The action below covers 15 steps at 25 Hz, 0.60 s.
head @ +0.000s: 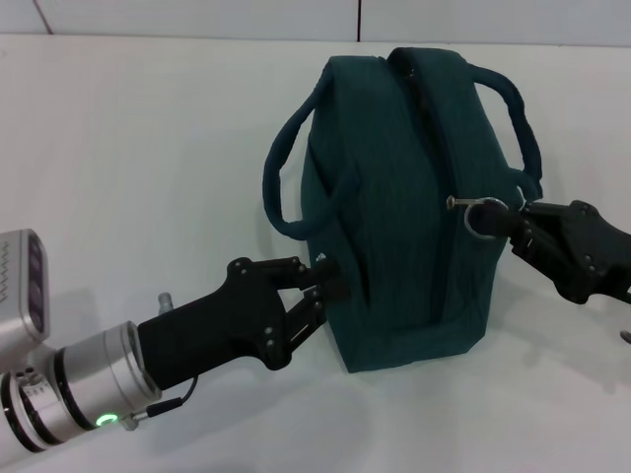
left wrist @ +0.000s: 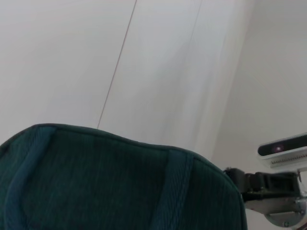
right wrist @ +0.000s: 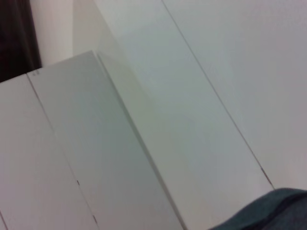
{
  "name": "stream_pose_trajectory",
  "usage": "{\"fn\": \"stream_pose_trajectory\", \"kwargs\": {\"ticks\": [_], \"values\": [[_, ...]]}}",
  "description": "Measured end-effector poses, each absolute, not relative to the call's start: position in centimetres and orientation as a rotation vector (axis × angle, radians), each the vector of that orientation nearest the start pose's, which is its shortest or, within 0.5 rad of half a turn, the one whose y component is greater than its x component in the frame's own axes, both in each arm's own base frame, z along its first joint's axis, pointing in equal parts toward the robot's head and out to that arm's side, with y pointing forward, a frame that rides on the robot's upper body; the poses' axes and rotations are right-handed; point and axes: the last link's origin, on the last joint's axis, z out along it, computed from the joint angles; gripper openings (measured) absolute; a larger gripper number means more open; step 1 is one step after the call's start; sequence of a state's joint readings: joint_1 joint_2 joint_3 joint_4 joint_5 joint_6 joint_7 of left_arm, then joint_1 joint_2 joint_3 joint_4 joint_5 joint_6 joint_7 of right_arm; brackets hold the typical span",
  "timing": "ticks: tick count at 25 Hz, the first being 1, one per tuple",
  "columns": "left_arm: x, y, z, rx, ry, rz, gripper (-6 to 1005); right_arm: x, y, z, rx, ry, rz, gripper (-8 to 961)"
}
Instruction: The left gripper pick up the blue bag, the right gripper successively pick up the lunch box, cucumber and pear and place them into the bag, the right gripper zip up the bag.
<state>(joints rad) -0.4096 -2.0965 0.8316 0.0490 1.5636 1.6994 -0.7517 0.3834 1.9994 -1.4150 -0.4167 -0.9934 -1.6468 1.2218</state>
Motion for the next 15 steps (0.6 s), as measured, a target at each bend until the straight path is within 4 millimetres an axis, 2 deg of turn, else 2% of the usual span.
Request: {"fn": "stream_pose_trajectory", "kwargs": {"ticks": [6,15], "values": [[-26.7,22.9,-7.0,-2.503,-0.57,-1.276,166,23.4,28.2,-1.2,-2.566,0.657,1.452,17],[-26.4,22.6,-7.3,-2.526,-0.561,-1.287,167,21.4,30.0,-1.4,-2.611,0.603,1.46,17]]}}
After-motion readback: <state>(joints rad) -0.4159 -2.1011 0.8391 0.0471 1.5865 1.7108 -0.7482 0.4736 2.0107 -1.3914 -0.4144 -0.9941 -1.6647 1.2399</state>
